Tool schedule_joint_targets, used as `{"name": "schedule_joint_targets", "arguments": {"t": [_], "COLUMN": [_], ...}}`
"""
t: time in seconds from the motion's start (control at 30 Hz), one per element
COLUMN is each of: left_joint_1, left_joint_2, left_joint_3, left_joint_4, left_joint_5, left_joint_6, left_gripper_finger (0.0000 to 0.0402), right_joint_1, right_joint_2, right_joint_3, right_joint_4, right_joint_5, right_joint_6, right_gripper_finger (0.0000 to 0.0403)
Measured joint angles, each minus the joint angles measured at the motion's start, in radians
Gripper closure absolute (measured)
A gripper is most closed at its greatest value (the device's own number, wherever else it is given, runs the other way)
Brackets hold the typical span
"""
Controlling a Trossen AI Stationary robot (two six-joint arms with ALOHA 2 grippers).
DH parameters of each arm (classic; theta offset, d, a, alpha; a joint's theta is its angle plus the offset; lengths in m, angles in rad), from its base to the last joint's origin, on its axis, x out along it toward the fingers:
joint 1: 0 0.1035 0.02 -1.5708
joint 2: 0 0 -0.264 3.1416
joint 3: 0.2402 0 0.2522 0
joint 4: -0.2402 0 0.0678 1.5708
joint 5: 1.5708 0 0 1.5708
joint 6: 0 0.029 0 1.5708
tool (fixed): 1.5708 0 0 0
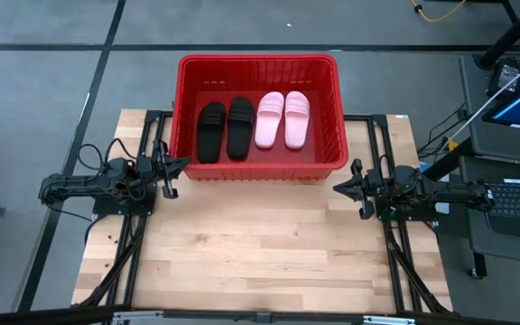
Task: Pick and place slides into bin
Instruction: Return to Home Position
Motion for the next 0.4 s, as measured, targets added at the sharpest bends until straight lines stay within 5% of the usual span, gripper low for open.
{"name": "schedule_joint_targets", "arguments": {"t": [0.4], "left_joint_1": [0.000], "left_joint_2": [0.000], "left_joint_3": [0.000], "left_joint_4": [0.000], "left_joint_5": [0.000], "left_joint_6": [0.000], "left_gripper_finger": [0.0397], "right_joint_1": [0.000], "right_joint_2": [0.000], "right_joint_3": [0.000], "right_joint_4": [0.000], "right_joint_5": [0.000], "right_joint_6": [0.001], "right_gripper_finger": [0.0381]}}
